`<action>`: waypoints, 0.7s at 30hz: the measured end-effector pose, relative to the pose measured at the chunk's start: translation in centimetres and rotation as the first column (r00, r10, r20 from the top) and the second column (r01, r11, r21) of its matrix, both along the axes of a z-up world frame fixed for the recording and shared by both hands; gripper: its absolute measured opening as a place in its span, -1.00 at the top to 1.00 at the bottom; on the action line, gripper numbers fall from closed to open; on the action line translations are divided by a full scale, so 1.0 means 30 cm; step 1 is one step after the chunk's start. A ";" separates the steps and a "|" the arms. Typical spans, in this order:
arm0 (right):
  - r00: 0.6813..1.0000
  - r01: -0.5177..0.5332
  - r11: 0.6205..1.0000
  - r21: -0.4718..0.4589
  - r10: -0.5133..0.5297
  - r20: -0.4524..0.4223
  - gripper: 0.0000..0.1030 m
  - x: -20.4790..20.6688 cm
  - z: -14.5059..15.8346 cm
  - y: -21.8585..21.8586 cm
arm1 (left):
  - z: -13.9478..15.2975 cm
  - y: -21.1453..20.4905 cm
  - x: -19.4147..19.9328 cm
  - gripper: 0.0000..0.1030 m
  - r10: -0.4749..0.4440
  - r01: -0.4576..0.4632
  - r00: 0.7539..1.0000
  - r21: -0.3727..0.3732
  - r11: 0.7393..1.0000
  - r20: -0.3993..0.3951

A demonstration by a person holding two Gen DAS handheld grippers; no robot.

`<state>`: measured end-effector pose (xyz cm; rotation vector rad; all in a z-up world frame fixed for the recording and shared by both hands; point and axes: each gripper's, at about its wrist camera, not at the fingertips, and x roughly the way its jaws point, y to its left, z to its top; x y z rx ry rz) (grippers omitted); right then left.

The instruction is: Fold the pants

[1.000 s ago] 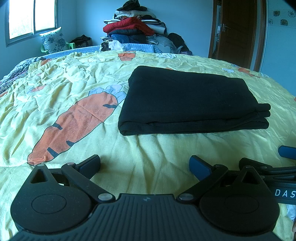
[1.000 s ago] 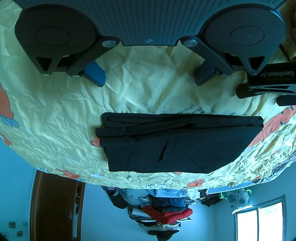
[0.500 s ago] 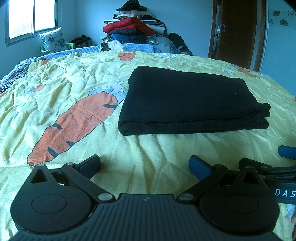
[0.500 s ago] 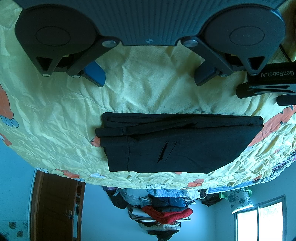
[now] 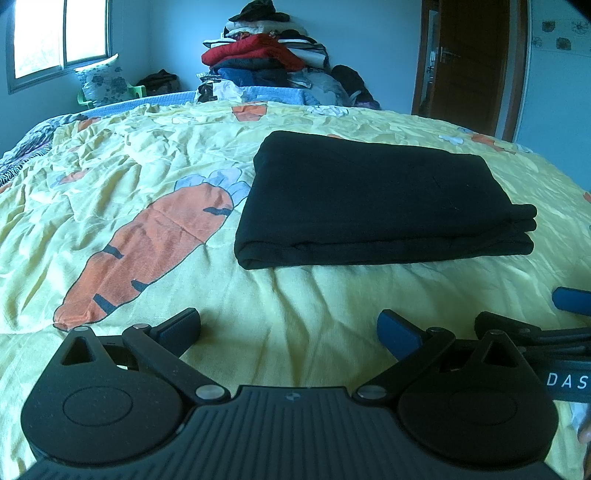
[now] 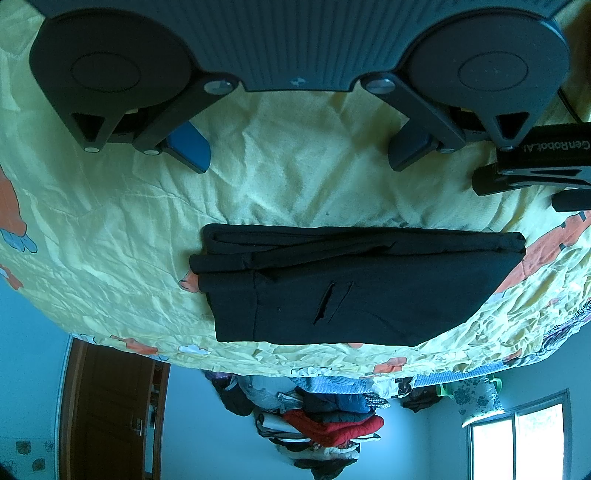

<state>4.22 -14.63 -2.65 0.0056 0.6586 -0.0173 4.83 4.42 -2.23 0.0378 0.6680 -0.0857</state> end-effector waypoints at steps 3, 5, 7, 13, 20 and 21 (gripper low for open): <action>1.000 0.000 1.000 0.000 0.000 0.000 -1.00 0.000 0.000 0.000 | 0.000 -0.003 0.001 -1.00 0.000 0.000 1.000 -0.001 1.000 0.000; 1.000 0.000 1.000 0.000 0.000 0.000 -1.00 0.000 0.000 -0.001 | 0.000 0.001 0.000 -1.00 -0.001 0.001 1.000 0.000 1.000 0.000; 1.000 0.000 1.000 0.001 0.000 0.000 -1.00 -0.001 0.000 -0.001 | 0.000 0.001 0.000 -1.00 -0.001 0.001 1.000 0.000 1.000 0.000; 1.000 0.022 1.000 0.002 -0.022 0.003 -1.00 -0.002 0.000 -0.002 | 0.000 0.002 0.000 -1.00 -0.001 0.001 1.000 0.000 1.000 0.000; 0.996 0.092 0.996 -0.006 -0.092 0.003 -1.00 0.001 -0.002 -0.018 | 0.000 -0.001 0.000 -1.00 -0.002 0.002 1.000 -0.001 1.000 0.000; 0.996 0.092 0.996 -0.001 -0.092 0.002 -1.00 0.002 -0.002 -0.025 | 0.000 0.000 0.000 -1.00 -0.002 0.002 1.000 -0.001 1.000 0.000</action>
